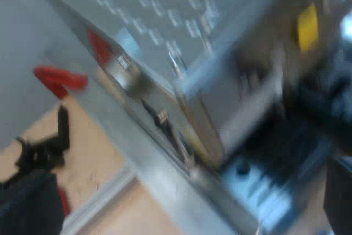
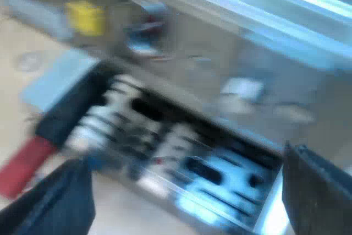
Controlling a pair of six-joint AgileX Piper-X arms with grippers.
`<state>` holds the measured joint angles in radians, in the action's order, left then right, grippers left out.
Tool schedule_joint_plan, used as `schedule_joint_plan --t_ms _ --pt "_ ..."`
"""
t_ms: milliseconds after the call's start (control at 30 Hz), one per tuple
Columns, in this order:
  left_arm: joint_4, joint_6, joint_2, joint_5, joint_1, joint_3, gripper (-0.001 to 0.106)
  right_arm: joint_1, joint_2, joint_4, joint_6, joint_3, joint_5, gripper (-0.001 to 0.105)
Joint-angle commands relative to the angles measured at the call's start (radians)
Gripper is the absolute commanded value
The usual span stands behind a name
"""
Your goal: Put the handle in the coffee machine
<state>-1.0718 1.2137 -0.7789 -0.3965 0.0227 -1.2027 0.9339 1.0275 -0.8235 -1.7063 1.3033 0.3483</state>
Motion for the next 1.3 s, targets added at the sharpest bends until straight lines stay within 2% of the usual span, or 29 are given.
schedule_joint_plan --t_ms 33,67,133,267,333,500,600,667,767,867,1067,1300 --pt "0.030 0.105 0.016 -0.053 -0.003 -0.015 0.104 -0.125 -0.014 -0.081 0.006 0.067 -0.002 0.072" --pt "0.030 0.105 0.016 -0.053 -0.003 -0.015 0.104 -0.148 -0.017 -0.091 0.006 0.074 -0.004 0.072" --pt "0.030 0.148 0.032 -0.055 -0.003 -0.015 0.102 -0.233 -0.037 -0.109 0.006 0.082 -0.025 0.070" --pt "0.030 0.172 0.070 -0.054 -0.003 -0.015 0.102 -0.374 -0.093 -0.187 0.006 0.081 -0.054 0.056" --pt "0.030 0.191 0.087 -0.048 -0.003 -0.015 0.102 -0.440 -0.117 -0.217 0.004 0.081 -0.054 0.052" --pt "0.030 0.197 0.128 -0.010 -0.003 -0.015 0.102 -0.601 -0.164 -0.258 -0.006 0.079 -0.081 0.051" --pt "0.030 0.197 0.148 0.006 -0.003 -0.015 0.102 -0.698 -0.197 -0.259 -0.031 0.063 -0.146 0.051" --pt "0.030 0.197 0.158 0.006 -0.003 -0.015 0.102 -0.811 -0.251 -0.262 -0.047 0.018 -0.244 0.051" --pt "-0.025 0.197 0.236 0.024 -0.003 -0.015 0.102 -0.897 -0.308 -0.266 -0.049 -0.037 -0.314 0.051" --pt "-0.065 0.197 0.274 0.027 -0.003 -0.015 0.102 -0.935 -0.383 -0.269 -0.077 -0.086 -0.348 0.051" --pt "-0.083 0.204 0.346 0.055 -0.003 -0.015 0.102 -0.935 -0.540 -0.352 -0.116 -0.143 -0.348 0.051" --pt "-0.133 0.225 0.425 0.064 -0.003 -0.015 0.102 -0.934 -0.726 -0.412 -0.116 -0.146 -0.348 0.051"
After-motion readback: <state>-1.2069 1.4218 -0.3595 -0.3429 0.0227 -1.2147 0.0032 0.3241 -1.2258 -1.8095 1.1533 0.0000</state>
